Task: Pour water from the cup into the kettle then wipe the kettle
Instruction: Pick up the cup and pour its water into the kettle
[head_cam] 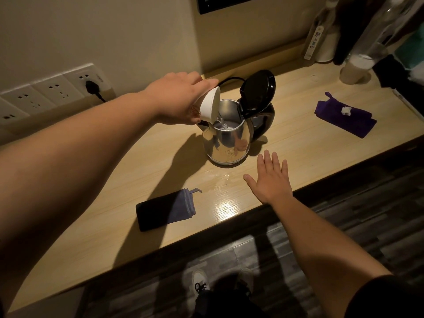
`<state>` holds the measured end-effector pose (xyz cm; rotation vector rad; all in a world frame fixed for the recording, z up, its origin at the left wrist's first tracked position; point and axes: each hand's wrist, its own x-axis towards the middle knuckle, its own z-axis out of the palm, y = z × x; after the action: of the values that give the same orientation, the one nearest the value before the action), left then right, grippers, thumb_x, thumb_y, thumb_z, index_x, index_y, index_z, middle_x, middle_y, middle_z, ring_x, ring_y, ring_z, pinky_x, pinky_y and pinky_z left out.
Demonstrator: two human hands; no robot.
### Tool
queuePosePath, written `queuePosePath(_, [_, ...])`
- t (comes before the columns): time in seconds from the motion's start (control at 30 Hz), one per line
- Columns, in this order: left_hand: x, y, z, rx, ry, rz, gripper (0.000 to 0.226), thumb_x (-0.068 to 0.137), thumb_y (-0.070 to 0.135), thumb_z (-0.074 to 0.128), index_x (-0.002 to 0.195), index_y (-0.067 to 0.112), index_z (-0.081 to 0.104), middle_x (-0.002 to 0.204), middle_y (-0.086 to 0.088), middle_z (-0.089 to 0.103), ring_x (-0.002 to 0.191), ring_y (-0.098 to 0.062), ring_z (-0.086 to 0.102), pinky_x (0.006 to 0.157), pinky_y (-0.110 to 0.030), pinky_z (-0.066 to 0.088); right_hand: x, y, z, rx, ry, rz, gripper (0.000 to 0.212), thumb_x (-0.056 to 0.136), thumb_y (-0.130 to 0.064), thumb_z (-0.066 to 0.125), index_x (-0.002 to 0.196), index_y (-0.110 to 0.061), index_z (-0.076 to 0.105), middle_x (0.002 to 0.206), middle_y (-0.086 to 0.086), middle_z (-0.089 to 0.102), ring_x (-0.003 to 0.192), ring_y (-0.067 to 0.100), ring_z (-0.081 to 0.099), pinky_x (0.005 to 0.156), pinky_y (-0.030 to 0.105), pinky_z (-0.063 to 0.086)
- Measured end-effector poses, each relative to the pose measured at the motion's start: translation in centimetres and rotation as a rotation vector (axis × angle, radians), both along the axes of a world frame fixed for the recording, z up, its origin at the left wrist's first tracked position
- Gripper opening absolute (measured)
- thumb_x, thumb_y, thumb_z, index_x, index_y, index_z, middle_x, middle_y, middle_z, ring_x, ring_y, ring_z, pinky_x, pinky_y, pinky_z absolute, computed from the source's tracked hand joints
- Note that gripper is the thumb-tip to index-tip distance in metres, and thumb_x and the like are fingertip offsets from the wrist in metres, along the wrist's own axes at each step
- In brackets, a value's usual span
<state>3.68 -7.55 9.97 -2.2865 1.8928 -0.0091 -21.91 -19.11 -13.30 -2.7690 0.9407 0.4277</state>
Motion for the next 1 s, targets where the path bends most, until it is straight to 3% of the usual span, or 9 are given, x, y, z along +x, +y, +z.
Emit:
queuePosePath(0.27, [-0.1,0.0,0.2,-0.015,-0.131,-0.082,0.093,0.074,0.038,0.079,0.149,0.021,0.026,0.131,-0.018,0.049,0.111,-0.037,0.049,0.090,-0.045,0.040,0.0,0.0,0.1,-0.005,0.006,0.002,0.085,0.094,-0.069,0.005,0.157,-0.014,-0.010,0.165,0.011,-0.016,0.151,0.030,-0.019,0.121,0.053,-0.006])
queuePosePath(0.6, [0.0,-0.2,0.0,-0.070,-0.168,-0.174,0.088,0.074,0.035,0.079,0.146,0.020,0.031,0.131,-0.018,0.049,0.112,-0.038,0.050,0.092,-0.048,0.041,0.0,0.0,0.0,0.003,0.005,-0.001,0.086,0.093,-0.070,0.003,0.157,-0.014,-0.010,0.165,0.011,-0.017,0.150,0.030,-0.020,0.121,0.054,-0.006])
queuePosePath(0.8, [-0.1,0.1,-0.2,-0.130,-0.035,-0.093,0.090,0.073,0.036,0.081,0.147,0.020,0.031,0.132,-0.016,0.051,0.113,-0.037,0.051,0.092,-0.046,0.040,0.0,-0.1,0.0,0.009,-0.005,0.000,0.086,0.093,-0.070,0.004,0.157,-0.014,-0.009,0.165,0.012,-0.016,0.150,0.030,-0.019,0.121,0.054,-0.006])
queuePosePath(1.0, [-1.1,1.5,-0.5,-0.269,0.324,0.148,0.089,0.074,0.038,0.081,0.147,0.025,0.031,0.143,-0.003,0.049,0.128,-0.027,0.046,0.102,-0.045,0.039,0.0,-0.1,0.3,0.031,-0.006,-0.002,0.085,0.095,-0.069,0.009,0.157,-0.013,-0.007,0.166,0.012,-0.014,0.151,0.030,-0.017,0.121,0.053,-0.006])
